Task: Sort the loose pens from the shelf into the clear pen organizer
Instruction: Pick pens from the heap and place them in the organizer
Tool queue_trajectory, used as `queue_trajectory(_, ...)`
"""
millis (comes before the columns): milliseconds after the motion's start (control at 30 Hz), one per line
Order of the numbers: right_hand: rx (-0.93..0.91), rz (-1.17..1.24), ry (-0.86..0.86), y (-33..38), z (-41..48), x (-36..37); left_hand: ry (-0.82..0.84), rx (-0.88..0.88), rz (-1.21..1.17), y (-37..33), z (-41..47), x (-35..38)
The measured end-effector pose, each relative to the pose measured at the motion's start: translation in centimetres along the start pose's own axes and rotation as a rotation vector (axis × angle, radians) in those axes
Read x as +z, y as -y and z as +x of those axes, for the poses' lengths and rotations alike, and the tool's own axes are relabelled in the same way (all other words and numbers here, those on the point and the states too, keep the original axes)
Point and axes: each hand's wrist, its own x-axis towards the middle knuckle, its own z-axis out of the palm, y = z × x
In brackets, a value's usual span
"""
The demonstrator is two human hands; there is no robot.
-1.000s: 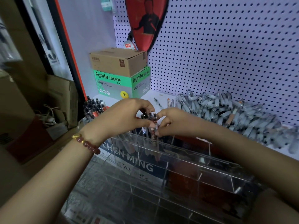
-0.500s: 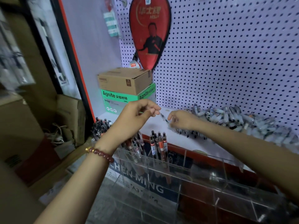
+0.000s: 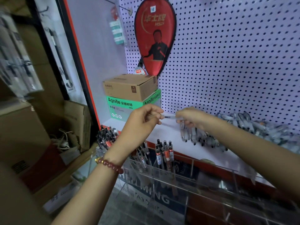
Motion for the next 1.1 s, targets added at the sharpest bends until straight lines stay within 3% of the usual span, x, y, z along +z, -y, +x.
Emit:
queue_trajectory(133, -0.168, 0.269, 0.201, 3.3, -3.0, -0.8, -0.075, -0.025, -0.029, 0.4, 0.0, 0.1)
queue_trajectory(333, -0.418, 0.178, 0.411, 4.8, -5.6, 0.1, -0.149, 0.037, -0.121, -0.1, 0.0, 0.5)
queue_trajectory(433, -0.426, 0.239, 0.509, 4.3, -4.8, -0.3, -0.202, 0.043, -0.123, -0.2, 0.1, 0.4)
queue_trajectory(500, -0.366, 0.320, 0.440, 2.8, -3.3, -0.7, -0.225, 0.023, -0.150, -0.2, 0.2, 0.2)
queue_trajectory(533, -0.358, 0.259, 0.353, 1.7, -2.5, -0.9, -0.233, 0.010, -0.162, -0.1, 0.2, 0.1)
queue_trajectory(633, -0.338, -0.217, 0.152, -1.8, -0.4, -1.2, -0.235, -0.024, -0.183, 0.0, 0.1, -0.1)
queue_trajectory(800, -0.294, -0.933, 0.225, -4.6, 1.3, -1.1, -0.210, -0.037, -0.157, 0.4, 0.1, -0.2)
queue_trajectory(933, -0.279, -1.036, 0.220, -5.2, 1.4, -0.1, -0.213, -0.035, -0.119, 0.4, 0.1, -0.1)
queue_trajectory(1100, -0.407, -1.042, 0.251, -5.1, 1.6, 0.2, -0.216, -0.024, -0.104, 0.2, 0.0, 0.0)
